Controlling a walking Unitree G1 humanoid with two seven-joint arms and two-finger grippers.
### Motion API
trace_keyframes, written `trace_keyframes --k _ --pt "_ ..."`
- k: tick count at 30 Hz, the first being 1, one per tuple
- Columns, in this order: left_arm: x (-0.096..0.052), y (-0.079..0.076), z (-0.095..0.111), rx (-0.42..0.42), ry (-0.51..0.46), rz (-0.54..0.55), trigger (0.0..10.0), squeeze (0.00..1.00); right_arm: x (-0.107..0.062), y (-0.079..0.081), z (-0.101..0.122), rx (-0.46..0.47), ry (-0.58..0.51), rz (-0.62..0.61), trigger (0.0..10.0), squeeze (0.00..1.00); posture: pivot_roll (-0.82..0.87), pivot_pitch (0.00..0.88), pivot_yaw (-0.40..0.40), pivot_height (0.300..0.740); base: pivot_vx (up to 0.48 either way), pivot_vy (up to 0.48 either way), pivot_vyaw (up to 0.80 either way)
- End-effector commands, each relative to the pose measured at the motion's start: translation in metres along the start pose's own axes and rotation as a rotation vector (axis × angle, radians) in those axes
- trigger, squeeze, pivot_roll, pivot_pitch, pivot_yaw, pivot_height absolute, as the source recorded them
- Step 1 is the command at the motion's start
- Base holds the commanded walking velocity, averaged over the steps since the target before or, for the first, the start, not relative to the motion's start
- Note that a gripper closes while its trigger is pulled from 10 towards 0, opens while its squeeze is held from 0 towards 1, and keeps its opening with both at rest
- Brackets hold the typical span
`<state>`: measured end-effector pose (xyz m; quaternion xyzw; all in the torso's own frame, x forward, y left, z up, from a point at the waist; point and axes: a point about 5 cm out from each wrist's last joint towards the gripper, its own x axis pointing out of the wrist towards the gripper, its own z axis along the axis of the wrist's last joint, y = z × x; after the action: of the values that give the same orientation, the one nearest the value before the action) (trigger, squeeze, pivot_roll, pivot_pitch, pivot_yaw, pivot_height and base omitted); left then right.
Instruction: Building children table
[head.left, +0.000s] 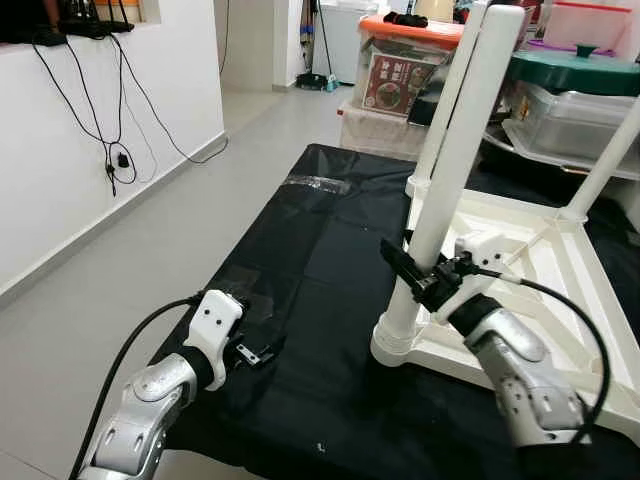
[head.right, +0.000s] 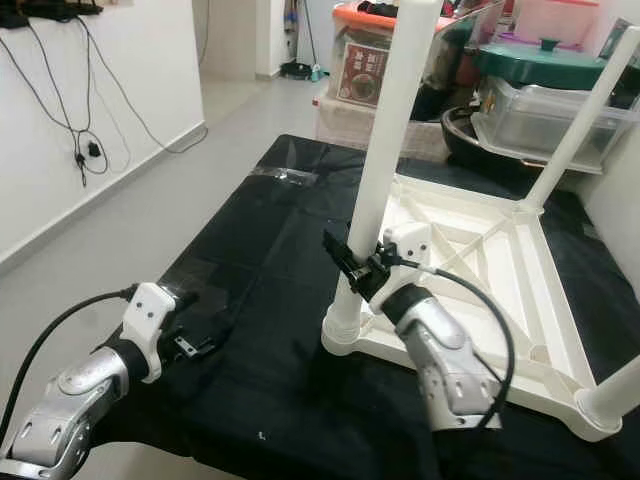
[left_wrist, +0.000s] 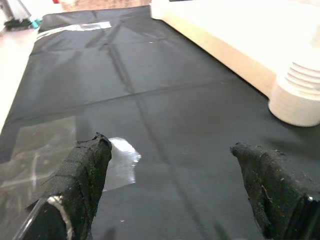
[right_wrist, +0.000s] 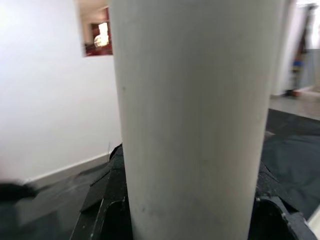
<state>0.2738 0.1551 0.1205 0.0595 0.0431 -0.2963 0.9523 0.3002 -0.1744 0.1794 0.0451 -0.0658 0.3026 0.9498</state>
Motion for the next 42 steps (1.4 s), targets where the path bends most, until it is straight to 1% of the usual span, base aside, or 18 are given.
trace_keyframes --k 1,2,3,4,6,7,8,9,12,16,17,23,29,34,37,39,40,42 --pt "-0.003 0.003 -0.005 -0.029 0.020 0.011 10.0 0.00 -0.002 0.010 -0.014 0.069 0.064 0.099 0.0 0.00 0.13 0.000 -0.089 0.740 0.000 0.000 0.00" --pt "-0.003 0.003 -0.005 -0.029 0.020 0.011 10.0 0.00 -0.002 0.010 -0.014 0.069 0.064 0.099 0.0 0.00 0.13 0.000 -0.089 0.740 0.000 0.000 0.00" --pt "-0.002 0.003 -0.005 -0.042 0.016 0.014 10.0 0.00 -0.002 0.015 -0.011 0.062 0.058 0.168 0.0 0.00 0.13 0.000 -0.091 0.740 0.000 0.000 0.00" --pt "-0.002 0.003 -0.005 -0.042 0.016 0.014 10.0 0.00 -0.002 0.015 -0.011 0.062 0.058 0.168 0.0 0.00 0.13 0.000 -0.091 0.740 0.000 0.000 0.00" --pt "-0.002 0.003 -0.005 -0.062 0.010 0.017 10.0 0.00 -0.003 0.022 -0.009 0.059 0.052 0.264 0.0 0.00 0.14 0.000 -0.097 0.740 0.000 0.000 0.00" --pt "-0.002 0.003 -0.005 -0.062 0.010 0.017 10.0 0.00 -0.003 0.022 -0.009 0.059 0.052 0.264 0.0 0.00 0.14 0.000 -0.097 0.740 0.000 0.000 0.00" --pt "-0.002 0.002 -0.005 -0.072 0.007 0.017 10.0 0.00 -0.005 0.026 -0.010 0.051 0.062 0.311 0.0 0.00 0.14 0.000 -0.101 0.740 0.000 0.000 0.00" --pt "-0.002 0.002 -0.005 -0.072 0.007 0.017 10.0 0.00 -0.005 0.026 -0.010 0.051 0.062 0.311 0.0 0.00 0.14 0.000 -0.101 0.740 0.000 0.000 0.00" --pt "-0.003 0.002 -0.004 -0.098 0.002 0.021 10.0 0.00 -0.006 0.038 -0.015 0.073 0.093 0.413 0.0 0.00 0.15 0.000 -0.107 0.740 0.000 0.000 0.00" --pt "-0.003 0.002 -0.004 -0.106 0.000 0.022 10.0 0.00 -0.006 0.044 -0.012 0.098 0.087 0.456 0.0 0.00 0.15 0.000 -0.107 0.740 0.000 0.000 0.00" --pt "-0.004 0.003 -0.003 -0.119 -0.002 0.024 10.0 0.00 -0.005 0.052 -0.006 0.123 0.067 0.497 0.0 0.00 0.15 0.000 -0.110 0.740 0.000 0.000 0.00" --pt "-0.005 0.003 -0.003 -0.131 -0.002 0.026 10.0 0.00 -0.009 0.063 -0.001 0.142 0.047 0.547 0.0 0.00 0.14 0.000 -0.110 0.740 0.000 0.000 0.00" --pt "-0.004 0.002 -0.004 -0.140 0.000 0.025 10.0 0.00 -0.015 0.067 -0.002 0.130 0.051 0.573 0.0 0.00 0.14 0.000 -0.106 0.740 0.000 0.000 0.00" --pt "-0.002 0.001 -0.005 -0.143 0.002 0.024 10.0 0.00 -0.018 0.066 -0.004 0.118 0.057 0.562 0.0 0.00 0.13 0.000 -0.103 0.740 0.000 0.000 0.00" --pt "-0.002 0.001 -0.006 -0.145 0.003 0.024 10.0 0.00 -0.018 0.065 -0.007 0.093 0.054 0.524 0.0 0.00 0.13 0.000 -0.100 0.740 0.000 0.000 0.00" --pt "-0.003 0.001 -0.008 -0.148 0.008 0.029 10.0 0.00 -0.019 0.063 -0.012 0.073 0.038 0.422 0.0 0.00 0.13 0.000 -0.102 0.740 0.000 0.000 0.00" --pt "-0.003 0.001 -0.008 -0.148 0.008 0.029 10.0 0.00 -0.019 0.063 -0.012 0.073 0.038 0.422 0.0 0.00 0.13 0.000 -0.102 0.740 0.000 0.000 0.00" --pt "-0.004 0.002 -0.009 -0.150 0.011 0.033 10.0 0.00 -0.021 0.064 -0.016 0.083 0.035 0.374 0.0 0.00 0.13 0.000 -0.094 0.740 0.000 0.000 0.00"
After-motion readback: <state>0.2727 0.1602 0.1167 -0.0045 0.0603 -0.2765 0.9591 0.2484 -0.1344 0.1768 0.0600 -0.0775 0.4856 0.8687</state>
